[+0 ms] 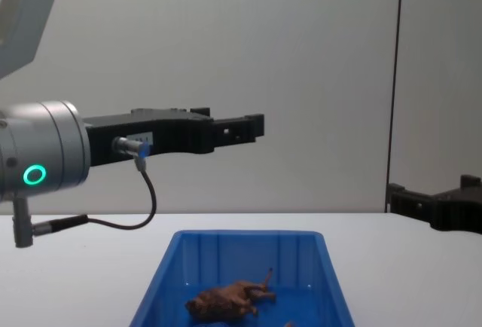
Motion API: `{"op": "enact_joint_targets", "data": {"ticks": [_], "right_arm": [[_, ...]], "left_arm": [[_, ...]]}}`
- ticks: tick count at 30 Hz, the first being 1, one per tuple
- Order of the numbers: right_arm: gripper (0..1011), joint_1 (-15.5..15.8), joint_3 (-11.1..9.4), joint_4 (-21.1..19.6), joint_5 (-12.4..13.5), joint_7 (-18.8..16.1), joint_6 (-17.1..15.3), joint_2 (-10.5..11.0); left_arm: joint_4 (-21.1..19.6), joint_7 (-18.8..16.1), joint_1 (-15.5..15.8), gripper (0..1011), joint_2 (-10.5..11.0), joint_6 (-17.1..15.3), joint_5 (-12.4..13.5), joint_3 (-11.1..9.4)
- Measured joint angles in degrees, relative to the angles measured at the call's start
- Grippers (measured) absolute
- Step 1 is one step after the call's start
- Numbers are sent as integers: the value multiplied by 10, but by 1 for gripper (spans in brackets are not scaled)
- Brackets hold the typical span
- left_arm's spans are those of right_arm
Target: Pick up the two dolls from the table and place them into the box.
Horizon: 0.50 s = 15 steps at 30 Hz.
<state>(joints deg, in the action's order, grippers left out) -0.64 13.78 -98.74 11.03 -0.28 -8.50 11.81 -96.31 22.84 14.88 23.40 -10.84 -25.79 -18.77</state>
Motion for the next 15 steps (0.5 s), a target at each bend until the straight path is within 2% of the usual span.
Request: {"op": "enact_joint_targets", "data": {"ticks": [3, 6, 15], "right_arm": [[1001, 0, 0, 0, 0, 0, 0, 0], [1001, 0, 0, 0, 0, 0, 0, 0], [1001, 0, 0, 0, 0, 0, 0, 0]], "left_arm": [[1, 5, 1, 940, -1, 2, -3, -1], [1, 7, 1, 993, -2, 2, -4, -1], [2, 13, 2, 1001, -3, 4, -8, -2]]}}
